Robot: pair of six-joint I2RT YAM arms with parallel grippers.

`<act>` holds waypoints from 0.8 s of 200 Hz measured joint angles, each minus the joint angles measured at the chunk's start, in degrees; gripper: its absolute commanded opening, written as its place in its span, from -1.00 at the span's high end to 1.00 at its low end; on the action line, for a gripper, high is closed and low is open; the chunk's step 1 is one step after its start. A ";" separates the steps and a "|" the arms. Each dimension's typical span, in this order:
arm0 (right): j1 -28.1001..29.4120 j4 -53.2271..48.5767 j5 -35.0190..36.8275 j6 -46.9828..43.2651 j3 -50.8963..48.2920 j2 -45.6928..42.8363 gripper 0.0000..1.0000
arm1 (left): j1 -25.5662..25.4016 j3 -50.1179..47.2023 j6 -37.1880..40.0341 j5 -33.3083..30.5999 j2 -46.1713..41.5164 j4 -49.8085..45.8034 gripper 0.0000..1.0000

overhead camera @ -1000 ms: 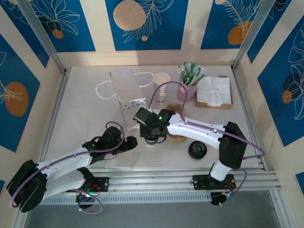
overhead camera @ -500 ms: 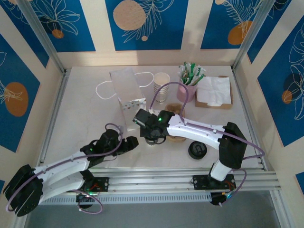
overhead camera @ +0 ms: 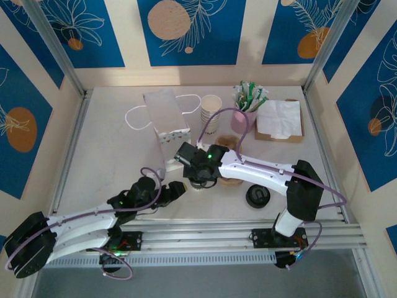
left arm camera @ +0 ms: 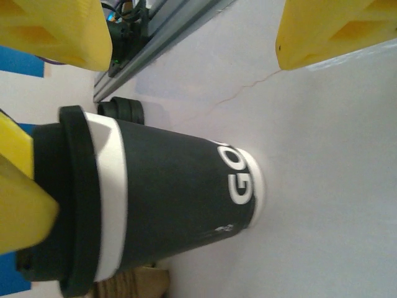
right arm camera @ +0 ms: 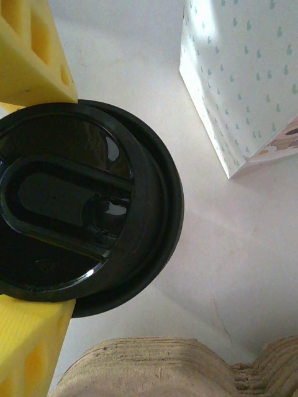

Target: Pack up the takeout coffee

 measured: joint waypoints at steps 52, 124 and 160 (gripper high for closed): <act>0.00 0.02 0.00 1.09 0.02 0.11 -0.41 | -0.94 -1.18 -3.13 -0.68 4.02 9.16 -0.40; -0.31 -0.24 -0.63 4.04 0.48 0.09 -0.41 | -1.95 -1.81 -5.53 -3.43 4.09 14.34 -0.40; -0.46 -0.50 -2.40 6.45 0.72 0.02 -0.41 | -2.75 -1.84 -6.16 -4.90 5.53 15.80 -0.40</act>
